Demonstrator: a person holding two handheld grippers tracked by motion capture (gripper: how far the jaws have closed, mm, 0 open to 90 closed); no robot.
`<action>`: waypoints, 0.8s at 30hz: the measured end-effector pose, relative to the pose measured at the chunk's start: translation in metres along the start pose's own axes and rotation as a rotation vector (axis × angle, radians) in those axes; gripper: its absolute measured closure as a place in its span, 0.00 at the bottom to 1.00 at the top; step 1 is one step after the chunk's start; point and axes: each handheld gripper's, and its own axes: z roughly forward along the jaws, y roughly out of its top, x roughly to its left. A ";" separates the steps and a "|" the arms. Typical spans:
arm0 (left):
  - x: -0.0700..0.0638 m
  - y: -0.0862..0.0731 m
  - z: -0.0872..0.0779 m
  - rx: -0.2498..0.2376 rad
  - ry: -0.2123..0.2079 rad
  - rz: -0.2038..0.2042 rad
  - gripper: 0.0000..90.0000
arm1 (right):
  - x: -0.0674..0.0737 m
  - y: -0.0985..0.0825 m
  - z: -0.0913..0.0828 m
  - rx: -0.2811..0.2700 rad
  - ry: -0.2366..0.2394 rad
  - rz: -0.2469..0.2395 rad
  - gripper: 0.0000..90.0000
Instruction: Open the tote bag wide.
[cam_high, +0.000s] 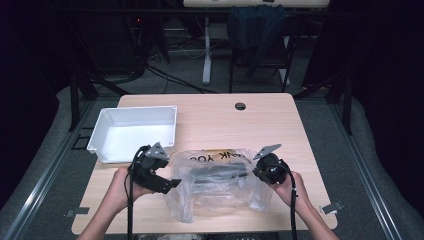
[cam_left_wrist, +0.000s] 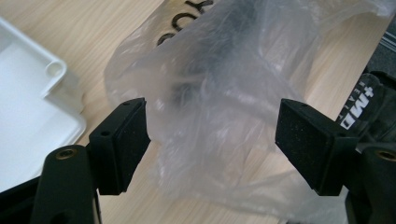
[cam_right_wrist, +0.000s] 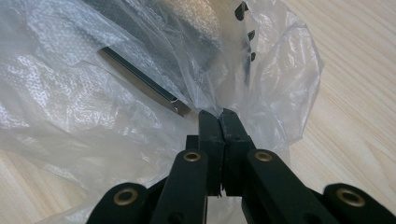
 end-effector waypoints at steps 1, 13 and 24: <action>0.000 0.004 0.003 -0.001 0.001 -0.004 0.28 | 0.000 0.000 0.001 -0.003 0.001 0.002 0.99; 0.003 -0.002 0.066 0.179 0.128 -0.010 0.62 | 0.007 0.007 0.007 -0.002 -0.001 -0.021 0.99; 0.027 -0.013 0.083 0.127 0.182 -0.077 0.88 | 0.006 0.012 0.015 0.008 -0.033 -0.025 0.98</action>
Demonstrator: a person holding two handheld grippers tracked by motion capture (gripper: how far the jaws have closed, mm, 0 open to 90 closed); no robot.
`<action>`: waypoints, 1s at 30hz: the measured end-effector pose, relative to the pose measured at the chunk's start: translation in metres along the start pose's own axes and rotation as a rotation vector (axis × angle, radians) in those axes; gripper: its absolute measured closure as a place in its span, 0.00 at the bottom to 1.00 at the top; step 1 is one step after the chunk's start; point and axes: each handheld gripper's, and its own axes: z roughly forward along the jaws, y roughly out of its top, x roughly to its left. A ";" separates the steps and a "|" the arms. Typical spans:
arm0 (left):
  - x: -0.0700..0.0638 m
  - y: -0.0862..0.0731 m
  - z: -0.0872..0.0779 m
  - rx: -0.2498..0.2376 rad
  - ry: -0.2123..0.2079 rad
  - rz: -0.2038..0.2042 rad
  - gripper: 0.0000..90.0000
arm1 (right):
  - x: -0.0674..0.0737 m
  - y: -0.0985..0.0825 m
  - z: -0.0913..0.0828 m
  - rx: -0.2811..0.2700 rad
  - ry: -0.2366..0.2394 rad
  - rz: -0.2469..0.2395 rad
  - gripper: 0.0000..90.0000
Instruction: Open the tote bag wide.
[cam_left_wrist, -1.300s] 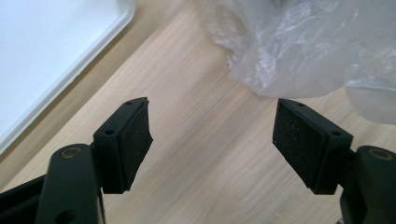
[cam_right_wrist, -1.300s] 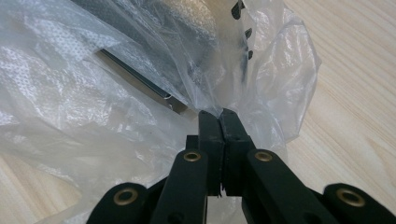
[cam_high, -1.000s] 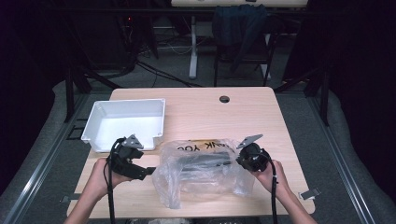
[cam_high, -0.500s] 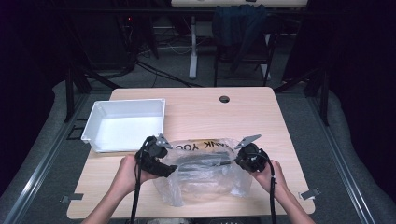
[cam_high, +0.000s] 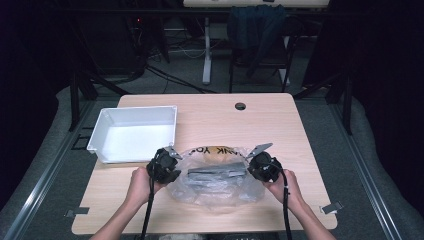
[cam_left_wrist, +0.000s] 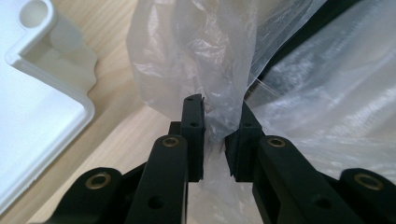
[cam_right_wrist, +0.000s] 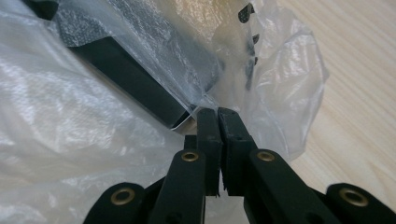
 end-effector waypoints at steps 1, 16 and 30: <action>0.000 0.000 0.001 -0.004 0.000 -0.005 0.88 | 0.000 0.000 0.001 -0.009 -0.018 -0.003 0.98; 0.006 0.002 0.023 0.012 0.059 -0.023 0.89 | -0.010 0.005 0.023 0.026 -0.098 0.004 1.00; 0.008 0.005 0.038 0.046 0.075 -0.043 0.92 | -0.017 0.003 0.034 0.098 -0.106 0.043 1.00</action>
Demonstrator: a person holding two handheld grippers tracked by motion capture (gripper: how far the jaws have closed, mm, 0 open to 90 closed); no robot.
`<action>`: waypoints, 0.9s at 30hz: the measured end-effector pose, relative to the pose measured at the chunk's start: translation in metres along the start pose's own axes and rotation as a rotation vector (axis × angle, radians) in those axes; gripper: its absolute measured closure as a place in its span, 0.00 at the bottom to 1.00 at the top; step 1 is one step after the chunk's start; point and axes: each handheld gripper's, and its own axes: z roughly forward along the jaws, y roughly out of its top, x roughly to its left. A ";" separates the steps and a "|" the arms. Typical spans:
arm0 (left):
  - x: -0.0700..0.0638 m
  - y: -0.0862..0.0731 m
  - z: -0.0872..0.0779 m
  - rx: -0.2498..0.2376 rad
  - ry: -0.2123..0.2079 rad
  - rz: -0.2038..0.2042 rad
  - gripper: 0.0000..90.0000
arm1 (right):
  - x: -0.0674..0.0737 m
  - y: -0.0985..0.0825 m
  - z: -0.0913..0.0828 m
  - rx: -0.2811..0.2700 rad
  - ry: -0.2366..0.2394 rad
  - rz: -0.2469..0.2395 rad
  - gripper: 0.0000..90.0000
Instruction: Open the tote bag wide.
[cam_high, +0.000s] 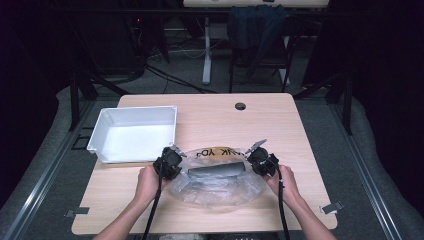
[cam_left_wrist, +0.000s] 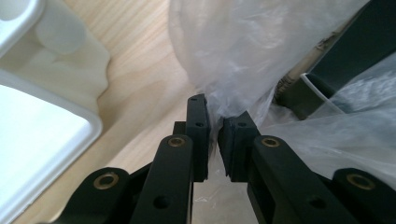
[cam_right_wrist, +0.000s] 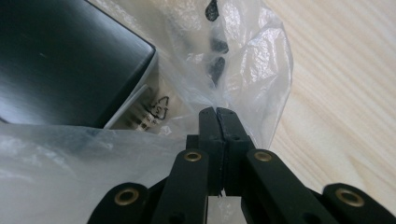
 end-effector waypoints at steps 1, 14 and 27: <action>0.001 0.000 0.001 0.008 -0.010 0.000 0.92 | -0.002 -0.001 0.001 0.005 0.009 0.012 1.00; -0.003 -0.013 -0.006 0.054 -0.027 0.074 0.67 | 0.002 -0.011 -0.007 0.075 0.101 -0.063 0.82; 0.001 -0.017 -0.034 0.031 -0.049 0.075 0.38 | -0.003 -0.016 -0.058 -0.108 0.183 -0.009 0.43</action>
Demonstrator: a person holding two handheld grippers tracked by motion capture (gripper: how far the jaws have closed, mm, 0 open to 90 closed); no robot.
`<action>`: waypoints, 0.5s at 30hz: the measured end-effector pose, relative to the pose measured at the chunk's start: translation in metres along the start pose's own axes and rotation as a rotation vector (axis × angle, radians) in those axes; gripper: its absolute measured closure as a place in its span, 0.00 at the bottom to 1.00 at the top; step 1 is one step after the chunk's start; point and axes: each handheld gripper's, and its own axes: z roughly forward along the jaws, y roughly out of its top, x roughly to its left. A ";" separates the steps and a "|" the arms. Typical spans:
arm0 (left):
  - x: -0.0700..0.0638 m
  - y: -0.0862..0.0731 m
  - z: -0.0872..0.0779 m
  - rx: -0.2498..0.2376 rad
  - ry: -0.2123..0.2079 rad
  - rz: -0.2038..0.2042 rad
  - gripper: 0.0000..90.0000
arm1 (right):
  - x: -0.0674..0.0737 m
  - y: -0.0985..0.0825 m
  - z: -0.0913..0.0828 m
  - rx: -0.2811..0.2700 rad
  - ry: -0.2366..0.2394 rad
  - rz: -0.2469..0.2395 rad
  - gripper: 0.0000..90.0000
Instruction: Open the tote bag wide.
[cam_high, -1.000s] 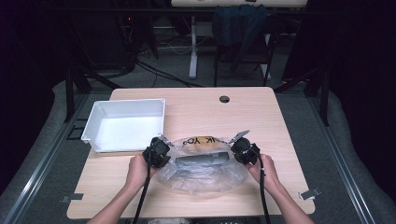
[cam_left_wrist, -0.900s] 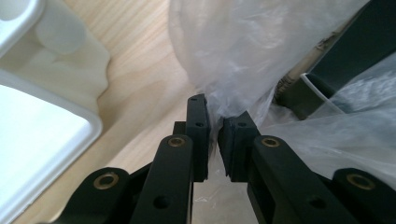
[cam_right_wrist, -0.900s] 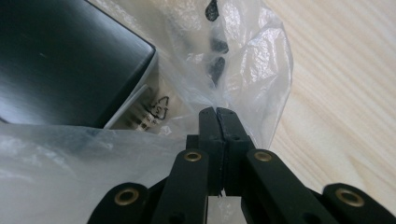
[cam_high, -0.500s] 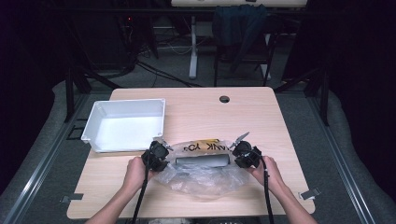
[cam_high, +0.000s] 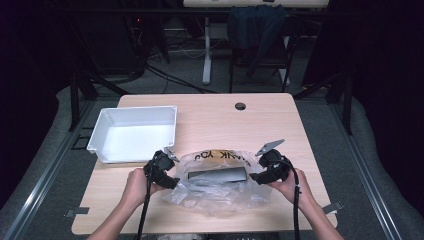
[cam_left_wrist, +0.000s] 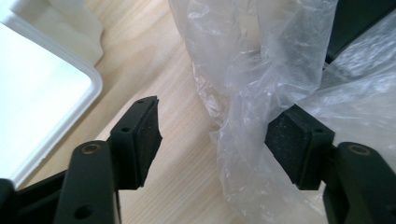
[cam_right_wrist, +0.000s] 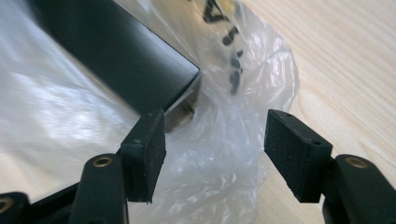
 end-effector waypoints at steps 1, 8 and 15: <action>0.001 0.000 -0.001 -0.010 -0.003 -0.008 0.37 | 0.000 0.000 -0.004 0.003 0.018 0.000 0.42; 0.008 -0.001 -0.021 -0.065 -0.044 -0.032 0.32 | 0.017 -0.002 -0.008 0.088 0.191 0.004 0.35; 0.015 -0.002 -0.039 -0.119 -0.102 -0.062 0.28 | 0.025 -0.006 0.021 0.159 0.120 -0.030 0.44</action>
